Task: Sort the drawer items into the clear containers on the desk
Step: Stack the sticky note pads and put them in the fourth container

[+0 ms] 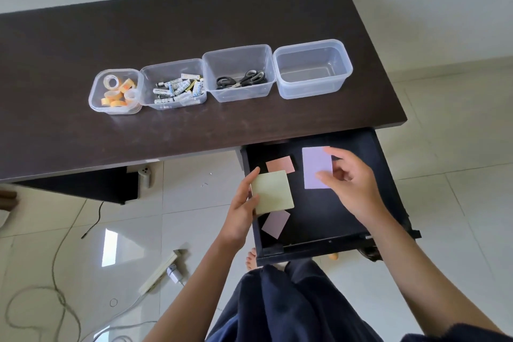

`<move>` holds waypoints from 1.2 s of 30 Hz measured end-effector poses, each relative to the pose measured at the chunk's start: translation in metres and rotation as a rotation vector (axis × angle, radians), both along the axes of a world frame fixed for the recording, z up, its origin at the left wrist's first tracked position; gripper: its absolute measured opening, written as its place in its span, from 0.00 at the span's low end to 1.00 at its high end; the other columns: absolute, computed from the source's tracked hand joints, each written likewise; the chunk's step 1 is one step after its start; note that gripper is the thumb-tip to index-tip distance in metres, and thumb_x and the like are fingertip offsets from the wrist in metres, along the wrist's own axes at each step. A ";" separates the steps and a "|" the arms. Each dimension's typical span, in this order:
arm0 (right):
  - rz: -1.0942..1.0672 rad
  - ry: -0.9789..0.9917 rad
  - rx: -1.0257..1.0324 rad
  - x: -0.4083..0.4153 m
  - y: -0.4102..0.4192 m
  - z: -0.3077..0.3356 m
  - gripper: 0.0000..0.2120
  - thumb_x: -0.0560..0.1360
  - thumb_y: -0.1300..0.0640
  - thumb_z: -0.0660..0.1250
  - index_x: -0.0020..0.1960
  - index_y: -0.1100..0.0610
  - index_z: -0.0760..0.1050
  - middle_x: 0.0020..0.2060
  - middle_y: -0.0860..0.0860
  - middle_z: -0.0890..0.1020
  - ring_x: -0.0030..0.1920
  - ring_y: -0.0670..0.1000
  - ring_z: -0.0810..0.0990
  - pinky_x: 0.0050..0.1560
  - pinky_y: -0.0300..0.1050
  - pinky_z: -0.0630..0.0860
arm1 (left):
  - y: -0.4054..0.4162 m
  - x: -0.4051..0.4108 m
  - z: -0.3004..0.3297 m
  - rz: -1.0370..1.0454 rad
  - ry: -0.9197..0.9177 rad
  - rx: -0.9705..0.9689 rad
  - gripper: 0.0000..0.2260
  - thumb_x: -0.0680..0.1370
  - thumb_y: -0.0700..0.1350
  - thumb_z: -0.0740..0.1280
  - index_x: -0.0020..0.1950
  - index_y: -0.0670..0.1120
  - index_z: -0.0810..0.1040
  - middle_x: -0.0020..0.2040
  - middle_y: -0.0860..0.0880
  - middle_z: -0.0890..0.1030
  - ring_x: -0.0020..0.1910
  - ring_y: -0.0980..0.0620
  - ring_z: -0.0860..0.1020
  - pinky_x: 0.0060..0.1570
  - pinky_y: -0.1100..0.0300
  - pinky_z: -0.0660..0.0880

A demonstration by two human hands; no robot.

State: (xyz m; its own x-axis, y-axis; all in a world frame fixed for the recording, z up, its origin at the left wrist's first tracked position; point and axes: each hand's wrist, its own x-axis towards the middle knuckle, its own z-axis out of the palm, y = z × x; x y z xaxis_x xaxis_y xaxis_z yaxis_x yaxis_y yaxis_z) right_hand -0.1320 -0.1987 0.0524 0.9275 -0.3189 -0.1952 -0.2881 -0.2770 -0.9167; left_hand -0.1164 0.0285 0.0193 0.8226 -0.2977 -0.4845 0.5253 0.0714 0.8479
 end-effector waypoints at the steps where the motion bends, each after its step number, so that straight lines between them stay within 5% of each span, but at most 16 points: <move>1: 0.045 -0.004 0.014 0.000 0.005 0.011 0.22 0.70 0.63 0.74 0.61 0.48 0.75 0.40 0.48 0.82 0.37 0.44 0.78 0.40 0.33 0.77 | -0.001 0.001 0.002 -0.009 0.006 -0.019 0.23 0.82 0.34 0.53 0.67 0.59 0.68 0.63 0.48 0.72 0.58 0.51 0.75 0.54 0.56 0.77; 7: 0.217 0.063 0.009 -0.005 0.041 0.011 0.23 0.69 0.62 0.74 0.60 0.47 0.74 0.43 0.48 0.82 0.37 0.47 0.81 0.40 0.38 0.77 | -0.010 0.002 0.014 -0.070 -0.021 -0.067 0.24 0.81 0.33 0.53 0.65 0.61 0.68 0.61 0.51 0.75 0.57 0.51 0.76 0.52 0.56 0.79; 16: 0.274 -0.033 -0.306 -0.006 0.060 0.005 0.25 0.69 0.58 0.75 0.64 0.51 0.74 0.51 0.43 0.75 0.43 0.42 0.78 0.42 0.27 0.73 | -0.008 0.006 0.018 -0.050 -0.029 -0.074 0.24 0.82 0.36 0.53 0.68 0.63 0.63 0.63 0.50 0.73 0.62 0.47 0.75 0.57 0.53 0.78; 25: 0.269 -0.017 -0.352 -0.006 0.067 0.004 0.23 0.69 0.58 0.75 0.63 0.55 0.75 0.59 0.51 0.74 0.39 0.42 0.76 0.41 0.23 0.70 | -0.014 0.007 0.016 -0.019 0.004 -0.092 0.19 0.83 0.43 0.51 0.70 0.63 0.61 0.63 0.51 0.75 0.62 0.47 0.75 0.54 0.54 0.79; 32: 0.284 -0.009 -0.325 0.003 0.060 0.000 0.23 0.68 0.58 0.76 0.62 0.55 0.76 0.55 0.45 0.72 0.40 0.42 0.77 0.44 0.25 0.70 | -0.020 0.012 0.014 -0.042 -0.049 -0.040 0.23 0.82 0.41 0.57 0.74 0.58 0.56 0.61 0.46 0.75 0.55 0.52 0.80 0.47 0.59 0.80; 36: 0.223 -0.052 -0.264 0.007 0.052 -0.010 0.19 0.68 0.58 0.76 0.58 0.53 0.78 0.53 0.45 0.75 0.41 0.45 0.79 0.41 0.30 0.77 | -0.020 0.015 0.010 -0.019 -0.035 -0.014 0.24 0.81 0.42 0.58 0.74 0.57 0.56 0.63 0.47 0.74 0.59 0.49 0.77 0.52 0.55 0.80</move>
